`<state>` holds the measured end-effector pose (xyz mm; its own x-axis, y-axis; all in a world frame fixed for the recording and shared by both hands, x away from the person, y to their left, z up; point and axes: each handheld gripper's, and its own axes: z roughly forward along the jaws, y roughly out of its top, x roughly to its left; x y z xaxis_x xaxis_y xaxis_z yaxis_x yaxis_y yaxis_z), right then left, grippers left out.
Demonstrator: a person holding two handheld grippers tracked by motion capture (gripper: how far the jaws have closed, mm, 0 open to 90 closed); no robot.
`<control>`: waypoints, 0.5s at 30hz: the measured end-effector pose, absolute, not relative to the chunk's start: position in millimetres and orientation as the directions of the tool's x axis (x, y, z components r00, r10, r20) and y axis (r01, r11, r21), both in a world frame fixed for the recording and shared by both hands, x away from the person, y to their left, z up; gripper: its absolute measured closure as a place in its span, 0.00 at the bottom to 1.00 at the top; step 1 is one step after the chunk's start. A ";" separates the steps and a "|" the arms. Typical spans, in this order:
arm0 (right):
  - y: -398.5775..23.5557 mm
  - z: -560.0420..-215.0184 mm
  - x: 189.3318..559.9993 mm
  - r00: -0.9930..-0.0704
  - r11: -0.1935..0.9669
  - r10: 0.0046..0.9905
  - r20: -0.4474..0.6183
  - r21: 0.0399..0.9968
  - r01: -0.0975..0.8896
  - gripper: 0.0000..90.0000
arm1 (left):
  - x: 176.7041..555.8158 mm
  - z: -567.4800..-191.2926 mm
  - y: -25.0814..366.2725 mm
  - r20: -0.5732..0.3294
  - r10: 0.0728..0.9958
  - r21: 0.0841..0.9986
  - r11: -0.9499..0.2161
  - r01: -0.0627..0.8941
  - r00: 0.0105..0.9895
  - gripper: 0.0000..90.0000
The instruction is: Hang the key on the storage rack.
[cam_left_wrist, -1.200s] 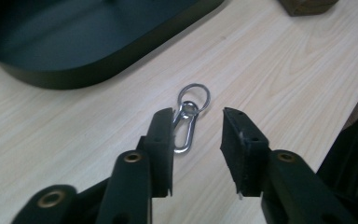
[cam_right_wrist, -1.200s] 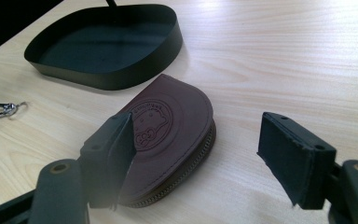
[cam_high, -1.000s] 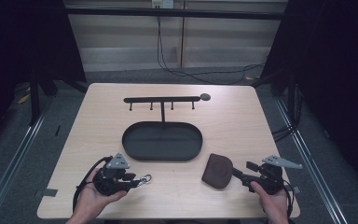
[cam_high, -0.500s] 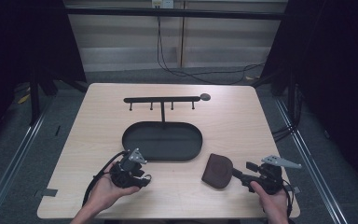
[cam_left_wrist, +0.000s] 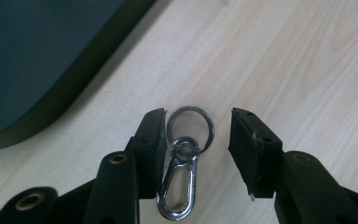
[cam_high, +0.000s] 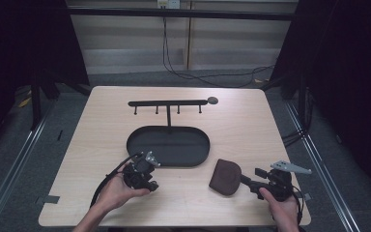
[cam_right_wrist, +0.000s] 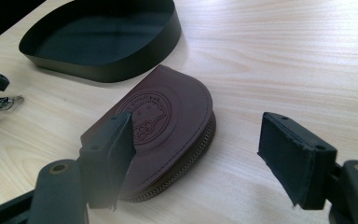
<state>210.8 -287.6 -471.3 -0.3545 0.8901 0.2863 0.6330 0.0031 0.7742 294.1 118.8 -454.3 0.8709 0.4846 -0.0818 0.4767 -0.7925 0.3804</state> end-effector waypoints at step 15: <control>-287.8 -472.4 211.6 -0.355 0.002 0.887 0.294 0.768 0.641 0.29 | 295.8 -467.7 103.5 -0.041 0.442 0.308 -0.848 0.432 0.896 0.71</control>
